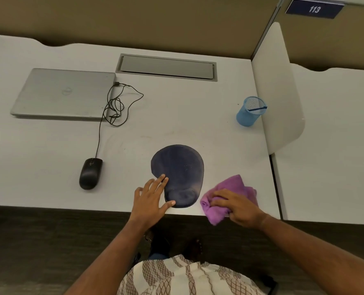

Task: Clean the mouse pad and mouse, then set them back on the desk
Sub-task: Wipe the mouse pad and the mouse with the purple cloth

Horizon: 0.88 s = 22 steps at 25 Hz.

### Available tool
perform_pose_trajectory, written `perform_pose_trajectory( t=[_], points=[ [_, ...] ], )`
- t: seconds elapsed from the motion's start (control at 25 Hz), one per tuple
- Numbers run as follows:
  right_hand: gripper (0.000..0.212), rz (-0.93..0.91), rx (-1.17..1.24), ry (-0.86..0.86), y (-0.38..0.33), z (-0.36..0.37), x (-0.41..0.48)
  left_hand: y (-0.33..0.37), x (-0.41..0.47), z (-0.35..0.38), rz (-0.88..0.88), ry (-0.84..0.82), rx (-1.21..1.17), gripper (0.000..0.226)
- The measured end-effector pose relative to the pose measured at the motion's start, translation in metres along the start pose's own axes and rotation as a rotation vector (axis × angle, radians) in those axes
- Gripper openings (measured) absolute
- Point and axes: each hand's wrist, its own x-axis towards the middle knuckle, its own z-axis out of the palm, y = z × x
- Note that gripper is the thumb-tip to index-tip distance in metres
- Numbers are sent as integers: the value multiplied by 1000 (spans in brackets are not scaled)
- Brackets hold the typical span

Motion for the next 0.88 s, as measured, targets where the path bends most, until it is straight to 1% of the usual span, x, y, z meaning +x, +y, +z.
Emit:
perform_pose_trajectory(
  t=[0.08,0.2,0.28,0.32,0.36,0.44,0.48,0.52,0.56,0.64,0.72,0.8,0.88],
  points=[
    [53,37,1,-42,11,3,-24,-4,1,1,10,0,5,87],
    [49,65,-28,-128,21,-9,-56,-8,1,1,29,-7,25,102],
    [49,105,-15,-131,19,-28,-66,-9,2,0,42,6,14,105],
    [52,137,35,-66,16,-38,-62,-10,2,-1,48,9,3,104],
    [54,164,118,49,12,-50,-51,-10,1,-1,53,13,-12,103],
    [56,159,265,317,0,-71,-6,-11,-1,1,58,14,-39,101],
    [55,142,278,395,-7,-79,25,-12,-1,2,56,10,-48,99],
    [55,124,256,415,-15,-84,58,-12,-2,3,56,13,-54,98],
    [60,102,205,381,-23,-86,91,-13,-2,4,58,21,-55,96],
    [73,55,71,202,-43,-81,147,-13,-3,4,67,27,-37,93],
    [70,31,-34,47,-54,-62,183,-14,-3,5,72,28,-21,89],
    [64,72,-45,27,-51,-51,195,-14,-3,6,66,26,-12,84],
    [66,128,-22,57,-40,-51,190,-14,-2,8,58,23,16,83]
  ],
)
